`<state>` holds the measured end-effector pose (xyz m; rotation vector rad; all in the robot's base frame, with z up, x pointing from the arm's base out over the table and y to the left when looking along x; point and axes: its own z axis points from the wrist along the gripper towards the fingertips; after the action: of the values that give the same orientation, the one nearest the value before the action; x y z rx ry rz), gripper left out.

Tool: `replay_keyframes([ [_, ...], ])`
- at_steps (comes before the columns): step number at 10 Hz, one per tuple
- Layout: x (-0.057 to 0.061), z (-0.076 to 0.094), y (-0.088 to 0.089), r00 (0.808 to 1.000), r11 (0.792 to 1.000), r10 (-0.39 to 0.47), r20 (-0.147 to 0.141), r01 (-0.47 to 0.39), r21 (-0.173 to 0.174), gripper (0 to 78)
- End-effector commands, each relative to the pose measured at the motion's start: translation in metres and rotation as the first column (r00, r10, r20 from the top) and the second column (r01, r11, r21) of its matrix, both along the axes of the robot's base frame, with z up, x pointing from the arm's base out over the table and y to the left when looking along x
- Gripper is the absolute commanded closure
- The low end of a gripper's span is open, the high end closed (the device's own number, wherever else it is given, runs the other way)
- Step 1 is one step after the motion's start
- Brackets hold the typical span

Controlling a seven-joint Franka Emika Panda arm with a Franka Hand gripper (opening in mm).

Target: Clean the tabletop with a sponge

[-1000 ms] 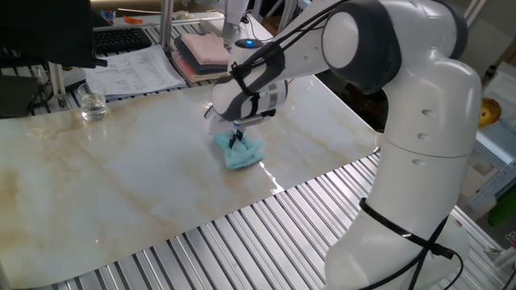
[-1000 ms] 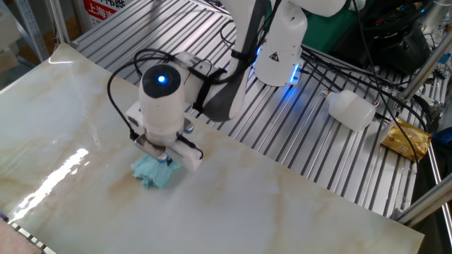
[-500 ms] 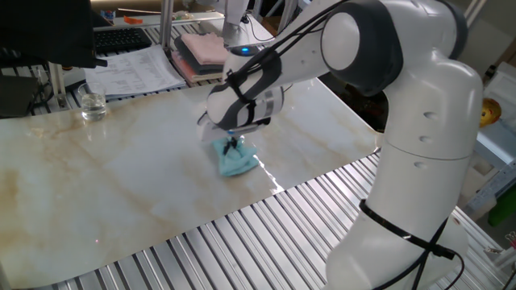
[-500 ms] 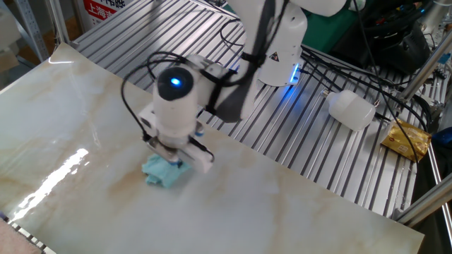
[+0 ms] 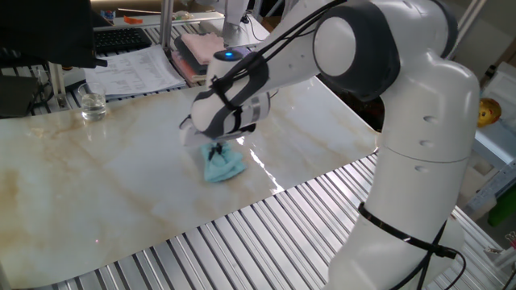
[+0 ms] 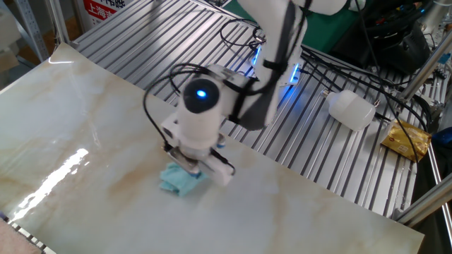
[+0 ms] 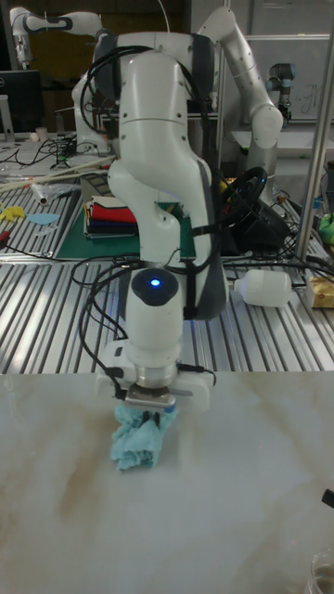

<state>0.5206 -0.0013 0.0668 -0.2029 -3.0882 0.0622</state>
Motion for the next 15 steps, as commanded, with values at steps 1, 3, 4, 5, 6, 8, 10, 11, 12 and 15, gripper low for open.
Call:
replay_keyframes([
  [1,-0.013,0.003,0.066,0.999,0.999,-0.038,0.016,0.037,0.022,76.3],
  [3,-0.02,-0.001,0.089,0.999,0.998,-0.035,0.023,0.034,0.053,76.3],
  [4,-0.021,-0.004,0.097,0.999,0.998,-0.042,0.027,0.04,0.05,76.3],
  [5,-0.021,-0.005,0.1,0.999,0.998,-0.044,0.028,0.043,0.05,76.3],
  [6,-0.018,-0.006,0.1,0.999,0.998,-0.043,0.031,0.041,0.051,76.3],
  [8,-0.007,-0.001,0.098,0.999,0.999,-0.037,0.032,0.036,0.01,76.3],
  [10,0.017,0.011,0.09,0.999,0.999,-0.037,0.03,0.037,-0.001,76.3],
  [11,0.027,0.017,0.085,0.999,0.999,-0.033,0.029,0.033,-0.007,76.3],
  [12,0.027,0.017,0.085,0.999,0.999,-0.033,0.029,0.033,-0.007,76.3],
  [15,0.059,0.021,0.06,0.999,1.0,-0.015,0.032,0.015,-0.011,76.3],
])
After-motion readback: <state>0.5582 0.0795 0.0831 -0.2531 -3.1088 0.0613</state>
